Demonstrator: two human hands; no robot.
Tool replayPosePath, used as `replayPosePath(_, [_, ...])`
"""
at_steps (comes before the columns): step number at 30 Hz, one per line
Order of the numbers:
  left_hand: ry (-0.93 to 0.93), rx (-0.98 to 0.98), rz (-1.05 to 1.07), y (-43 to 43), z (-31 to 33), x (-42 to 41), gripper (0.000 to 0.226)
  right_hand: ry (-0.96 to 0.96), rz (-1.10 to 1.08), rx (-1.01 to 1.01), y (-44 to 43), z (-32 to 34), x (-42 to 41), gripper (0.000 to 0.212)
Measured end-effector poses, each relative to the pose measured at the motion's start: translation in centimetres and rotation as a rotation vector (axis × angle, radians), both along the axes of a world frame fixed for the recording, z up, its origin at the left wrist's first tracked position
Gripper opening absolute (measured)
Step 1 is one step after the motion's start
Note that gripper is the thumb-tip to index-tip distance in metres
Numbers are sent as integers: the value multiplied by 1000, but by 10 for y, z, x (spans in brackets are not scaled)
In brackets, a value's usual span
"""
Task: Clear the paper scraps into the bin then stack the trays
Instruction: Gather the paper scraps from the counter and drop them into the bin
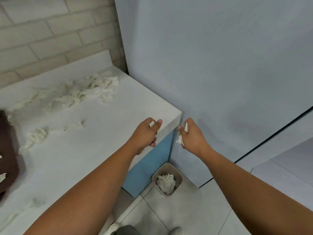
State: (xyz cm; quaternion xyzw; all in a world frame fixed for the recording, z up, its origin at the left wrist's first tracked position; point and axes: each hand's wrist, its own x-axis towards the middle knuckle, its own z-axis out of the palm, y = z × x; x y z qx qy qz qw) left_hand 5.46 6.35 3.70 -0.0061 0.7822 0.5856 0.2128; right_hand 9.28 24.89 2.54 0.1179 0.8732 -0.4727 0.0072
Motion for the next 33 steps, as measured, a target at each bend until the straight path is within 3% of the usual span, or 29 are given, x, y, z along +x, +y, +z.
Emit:
replayPosePath(4, [-106,-10,-59,34,-35,16,47,-75,-81,-79,29,-37,21,26])
replayPosePath(7, [-192,-11,-77,49,-68,21,48,-150,-82,25,42,-67,30,28])
replayPosePath(9, [-256,-5,-79,55,-94,21,47,-203,-106,65,47,-89,34,42])
replayPosePath(16, [-284,-202,-200,70,-200,21,42,-353,-207,11,52,-178,40,63])
replayPosePath(20, [-256,-408,-272,76,-274,20,48,-375,-233,16,52,-242,35,61])
replayPosePath(25, [-274,-488,-244,76,-362,16,65,-477,-315,-95,53,-329,30,59])
replayPosePath(33, [-275,-631,-338,80,-489,2,51,-601,-226,18,54,-456,34,53])
